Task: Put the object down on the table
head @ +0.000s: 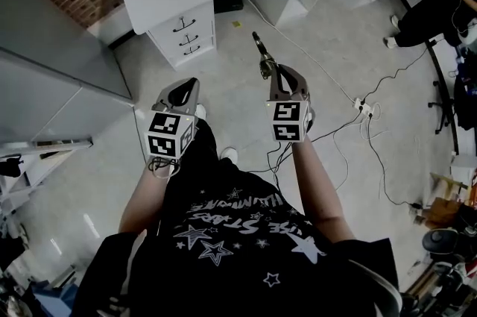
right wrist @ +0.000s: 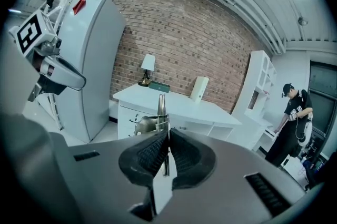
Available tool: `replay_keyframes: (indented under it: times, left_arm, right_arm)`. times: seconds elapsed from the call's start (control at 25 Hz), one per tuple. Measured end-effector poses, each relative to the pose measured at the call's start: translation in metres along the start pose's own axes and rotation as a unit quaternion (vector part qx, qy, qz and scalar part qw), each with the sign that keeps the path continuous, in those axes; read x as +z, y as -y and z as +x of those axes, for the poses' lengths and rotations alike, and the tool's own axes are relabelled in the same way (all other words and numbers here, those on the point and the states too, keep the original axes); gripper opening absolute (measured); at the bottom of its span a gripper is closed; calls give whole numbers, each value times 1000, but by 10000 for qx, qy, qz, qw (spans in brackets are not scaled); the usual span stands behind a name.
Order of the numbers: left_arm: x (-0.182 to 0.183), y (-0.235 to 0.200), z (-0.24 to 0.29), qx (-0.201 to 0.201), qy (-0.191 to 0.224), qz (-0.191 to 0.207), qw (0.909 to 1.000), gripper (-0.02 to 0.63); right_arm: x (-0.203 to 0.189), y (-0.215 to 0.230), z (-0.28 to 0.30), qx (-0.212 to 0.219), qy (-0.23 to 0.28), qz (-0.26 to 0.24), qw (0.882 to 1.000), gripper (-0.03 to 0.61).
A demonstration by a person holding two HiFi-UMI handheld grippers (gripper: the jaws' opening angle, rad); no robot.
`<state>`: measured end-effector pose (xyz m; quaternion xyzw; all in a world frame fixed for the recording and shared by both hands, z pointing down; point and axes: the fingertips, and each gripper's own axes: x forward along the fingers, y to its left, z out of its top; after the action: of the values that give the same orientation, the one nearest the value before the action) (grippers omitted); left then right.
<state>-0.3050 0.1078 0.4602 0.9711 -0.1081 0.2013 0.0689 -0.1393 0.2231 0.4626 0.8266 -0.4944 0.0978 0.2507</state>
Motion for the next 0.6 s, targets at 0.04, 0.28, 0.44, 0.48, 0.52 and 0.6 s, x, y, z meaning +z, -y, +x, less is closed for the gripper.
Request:
replay_keyframes:
  times: [0.04, 0.28, 0.44, 0.48, 0.52, 0.6]
  left_arm:
    - [0, 1, 0, 3, 13, 2, 10000, 20]
    - [-2, -3, 11, -2, -6, -27, 10000, 20]
    - [3, -13, 33, -55, -55, -55, 10000, 20]
    - [6, -16, 41, -78, -55, -53, 9999, 20]
    - [10, -18, 49, -103, -54, -44, 9999, 20]
    - [19, -24, 68, -162, -43, -18, 9999, 20]
  right_arm:
    - [-2, 2, -1, -14, 4, 30, 10000, 13]
    - [-9, 18, 4, -163, 25, 235, 9996, 14]
    - [-12, 34, 19, -266, -72, 280, 9992, 14]
    - [-12, 39, 25, -287, -97, 292, 9991, 14]
    - [-11, 44, 32, -307, -120, 298, 9990, 14]
    - [-9, 56, 45, -361, -162, 296, 9988, 14]
